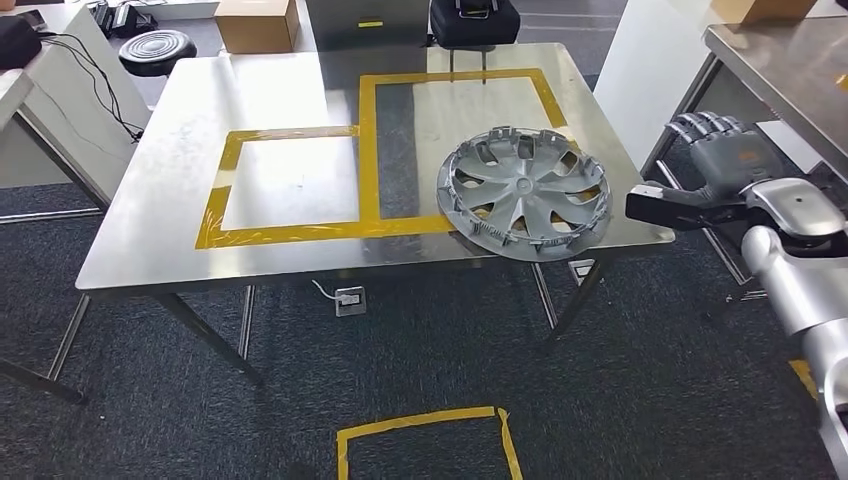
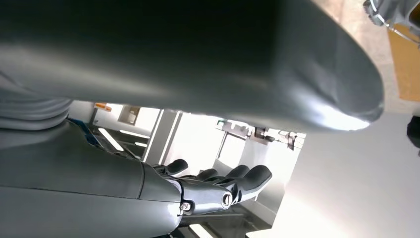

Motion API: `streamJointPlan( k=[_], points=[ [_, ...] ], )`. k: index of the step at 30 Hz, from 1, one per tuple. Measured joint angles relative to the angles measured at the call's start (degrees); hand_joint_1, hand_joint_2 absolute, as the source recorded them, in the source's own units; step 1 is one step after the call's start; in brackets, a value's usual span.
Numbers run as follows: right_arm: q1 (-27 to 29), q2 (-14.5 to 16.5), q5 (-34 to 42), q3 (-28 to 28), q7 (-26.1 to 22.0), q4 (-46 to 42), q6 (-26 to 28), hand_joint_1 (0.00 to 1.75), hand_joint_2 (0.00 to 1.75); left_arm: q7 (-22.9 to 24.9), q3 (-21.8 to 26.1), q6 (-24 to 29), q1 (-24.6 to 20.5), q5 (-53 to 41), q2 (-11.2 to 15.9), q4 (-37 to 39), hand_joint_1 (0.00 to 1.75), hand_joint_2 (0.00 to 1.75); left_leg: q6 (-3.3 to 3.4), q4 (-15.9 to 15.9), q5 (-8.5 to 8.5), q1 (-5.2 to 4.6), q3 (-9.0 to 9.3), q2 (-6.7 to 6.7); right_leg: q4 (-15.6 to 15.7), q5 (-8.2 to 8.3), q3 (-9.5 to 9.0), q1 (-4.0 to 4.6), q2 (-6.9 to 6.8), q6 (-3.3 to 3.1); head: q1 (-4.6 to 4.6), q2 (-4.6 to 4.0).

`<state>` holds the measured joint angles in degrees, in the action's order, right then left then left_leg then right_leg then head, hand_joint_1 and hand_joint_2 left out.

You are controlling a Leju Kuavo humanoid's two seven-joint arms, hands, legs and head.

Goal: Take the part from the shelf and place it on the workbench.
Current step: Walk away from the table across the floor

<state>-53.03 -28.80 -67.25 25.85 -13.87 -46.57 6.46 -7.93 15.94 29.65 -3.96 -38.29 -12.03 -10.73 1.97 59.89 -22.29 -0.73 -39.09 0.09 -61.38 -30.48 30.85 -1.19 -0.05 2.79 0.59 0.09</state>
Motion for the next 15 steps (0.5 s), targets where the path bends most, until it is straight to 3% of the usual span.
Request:
streamJointPlan(
  k=[2,4,5,6,8,9,10,11,12,13,15],
  points=[
    [0.19,0.12,-0.13,0.0,0.57,-0.19,0.69,0.0,0.0,0.49,0.02,-0.29,-0.08,-0.21,0.0,-0.02,0.0,0.0,-0.77,-0.13,0.93,-0.01,-0.21,-0.07,1.94,-0.4,-0.88,0.45,0.09,-1.05,-0.02,0.0],
    [0.25,0.67,-0.18,0.01,0.8,-0.23,1.01,0.0,0.0,0.98,0.03,-0.47,-0.16,-0.46,0.05,-0.02,0.0,0.0,-1.57,-0.21,1.13,0.09,-0.55,-0.14,2.25,0.76,-0.14,0.29,0.05,-1.96,-0.09,0.0],
    [0.24,1.15,-0.31,0.01,0.82,-0.23,1.01,0.0,0.0,1.13,0.05,-0.5,-0.17,-0.51,0.08,-0.03,0.0,0.0,-1.95,0.63,-0.14,0.16,-1.0,-0.19,2.45,1.52,0.38,0.15,0.03,-2.38,-0.07,0.0],
    [0.21,1.74,-0.48,0.01,0.85,-0.23,0.97,0.0,0.0,1.22,0.11,-0.46,-0.21,-0.54,0.12,-0.04,0.0,0.0,-2.33,2.59,-2.45,0.26,-1.75,-0.23,2.62,2.35,1.08,-0.02,0.04,-2.68,0.03,0.0],
    [0.14,2.84,-0.9,0.02,0.86,-0.22,0.89,0.0,0.0,1.21,0.36,-0.34,-0.36,-0.47,0.2,-0.08,0.0,0.0,-2.99,9.42,-8.23,0.56,-3.52,-0.24,2.62,3.81,2.8,-0.03,0.16,-2.93,0.24,0.0],
    [0.16,3.31,-1.05,0.03,0.85,-0.19,0.94,0.0,0.0,1.16,0.55,-0.28,-0.45,-0.39,0.25,-0.09,0.0,0.0,-3.24,12.89,-9.85,0.7,-4.07,-0.24,2.59,4.54,3.73,-0.04,0.19,-2.87,0.32,0.0],
    [0.21,3.67,-1.15,0.05,0.83,-0.15,1.1,0.0,0.0,1.11,0.73,-0.26,-0.51,-0.27,0.3,-0.1,0.0,0.0,-3.41,15.16,-10.06,0.82,-3.95,-0.24,2.56,5.26,4.67,-0.05,0.18,-2.75,0.34,0.0],
    [0.29,3.95,-1.17,0.07,0.8,-0.09,1.35,0.0,0.0,1.04,0.87,-0.24,-0.53,-0.14,0.34,-0.11,0.0,0.0,-3.51,15.69,-9.11,0.92,-3.02,-0.24,2.52,5.95,5.59,-0.08,0.14,-2.59,0.37,0.0],
    [0.4,4.12,-1.17,0.08,0.76,-0.02,1.72,0.0,0.0,0.97,1.01,-0.23,-0.54,-0.02,0.38,-0.13,0.0,0.0,-3.53,14.27,-7.67,1.02,-1.15,-0.24,2.47,6.61,6.45,-0.14,0.08,-2.38,0.39,0.0],
    [0.54,4.21,-1.15,0.07,0.72,0.03,2.2,0.0,0.0,0.9,1.13,-0.22,-0.55,0.08,0.4,-0.18,0.0,0.0,-3.49,11.13,-6.78,1.12,1.68,-0.27,2.39,7.24,7.18,-0.19,0.03,-2.1,0.41,0.0],
    [0.99,4.25,-1.04,0.0,0.67,0.07,3.28,0.0,0.0,0.81,1.3,-0.17,-0.56,0.18,0.44,-0.3,0.0,0.0,-2.98,3.44,-7.55,1.06,7.37,-0.52,2.34,8.36,8.07,-0.22,-0.07,-1.35,0.39,0.0]
  ],
)
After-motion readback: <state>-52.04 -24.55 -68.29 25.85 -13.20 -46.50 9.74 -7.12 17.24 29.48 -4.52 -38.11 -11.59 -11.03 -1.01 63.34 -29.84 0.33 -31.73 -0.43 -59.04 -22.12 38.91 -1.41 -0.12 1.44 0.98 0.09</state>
